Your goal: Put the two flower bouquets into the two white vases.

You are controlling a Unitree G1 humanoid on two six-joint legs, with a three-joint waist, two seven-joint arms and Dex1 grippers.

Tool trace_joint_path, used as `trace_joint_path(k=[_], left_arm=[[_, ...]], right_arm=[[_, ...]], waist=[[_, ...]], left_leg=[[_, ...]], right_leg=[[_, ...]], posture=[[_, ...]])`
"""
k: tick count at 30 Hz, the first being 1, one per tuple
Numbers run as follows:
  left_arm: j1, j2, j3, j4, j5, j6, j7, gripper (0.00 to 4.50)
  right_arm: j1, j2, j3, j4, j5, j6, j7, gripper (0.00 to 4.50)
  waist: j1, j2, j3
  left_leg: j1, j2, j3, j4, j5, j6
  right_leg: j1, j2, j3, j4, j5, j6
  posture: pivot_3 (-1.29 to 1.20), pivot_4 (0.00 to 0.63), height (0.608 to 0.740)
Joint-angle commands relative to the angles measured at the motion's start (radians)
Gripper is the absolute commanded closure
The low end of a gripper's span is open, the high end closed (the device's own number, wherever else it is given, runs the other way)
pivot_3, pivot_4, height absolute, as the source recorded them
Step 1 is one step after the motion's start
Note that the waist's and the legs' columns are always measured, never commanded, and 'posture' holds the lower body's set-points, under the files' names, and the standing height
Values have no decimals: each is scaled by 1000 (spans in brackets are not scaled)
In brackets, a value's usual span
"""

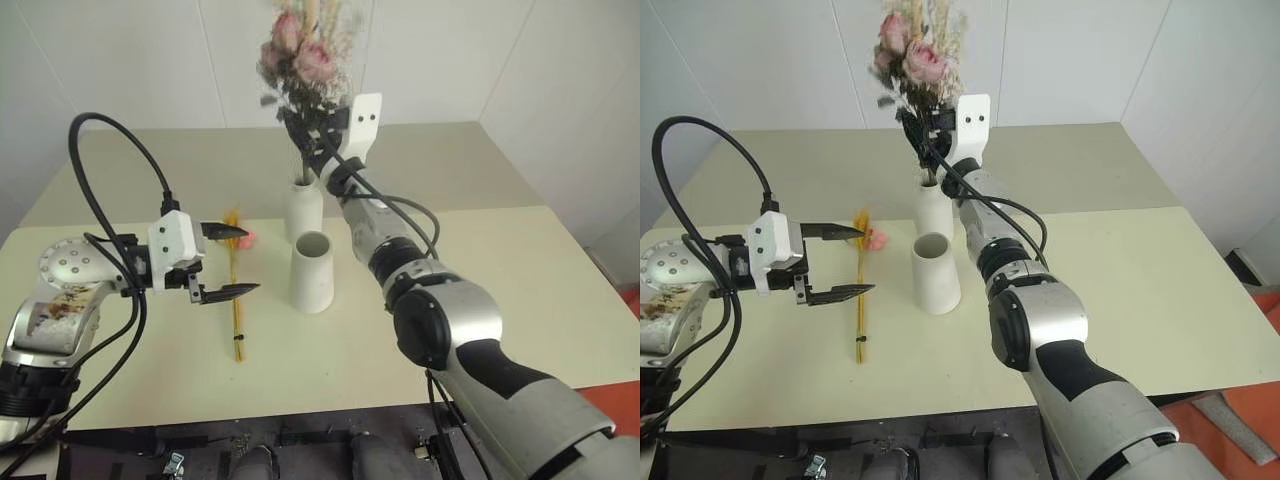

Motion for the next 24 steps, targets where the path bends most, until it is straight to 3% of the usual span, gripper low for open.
trace_joint_path(k=[1,3,7,10,13,16,20,24], left_arm=[[-33,0,6,7,-7,-21,-5,0],[-45,-1,0,16,-4,-21,-7,0],[-62,4,-12,27,15,1,11,0],[-63,-3,-25,28,86,47,111,0],[-76,-25,-47,-21,136,283,266,0],[-78,-71,-87,-100,188,531,415,0],[-169,-218,-97,-130,207,843,597,0],[-335,-365,-97,-59,231,1208,743,0]], right_arm=[[14,3,13,-65,14,-56,53,407],[35,-10,32,-76,4,-32,99,33],[73,-73,73,-107,-31,13,65,33],[91,-154,116,-143,-68,63,43,33],[124,-241,173,-236,-86,149,158,33],[224,-348,243,-477,-82,315,328,33],[385,-506,344,-881,-131,606,417,33],[495,-716,356,-1182,-74,928,561,33]], waist=[[0,0,0],[0,0,0],[2,0,0],[6,0,0],[7,0,0],[6,0,0],[22,0,0],[50,0,1]], left_leg=[[0,0,0,0,0,0],[0,0,0,0,0,0],[0,0,0,0,0,0],[0,-1,0,0,1,-1],[0,-1,0,0,1,-1],[-1,-1,-1,0,1,-1],[-2,-2,-2,1,1,-1],[-8,-2,-6,9,1,-1]], right_leg=[[0,0,0,0,0,0],[0,0,0,0,0,0],[0,0,0,0,0,0],[0,-1,0,0,0,0],[0,-1,0,0,0,0],[0,0,0,0,0,0],[0,-1,-1,1,0,1],[-1,0,-4,0,0,1]], posture=[[0,150,740],[0,150,740],[0,150,740],[0,150,740],[0,150,740],[0,150,740],[0,150,740],[0,150,740]])
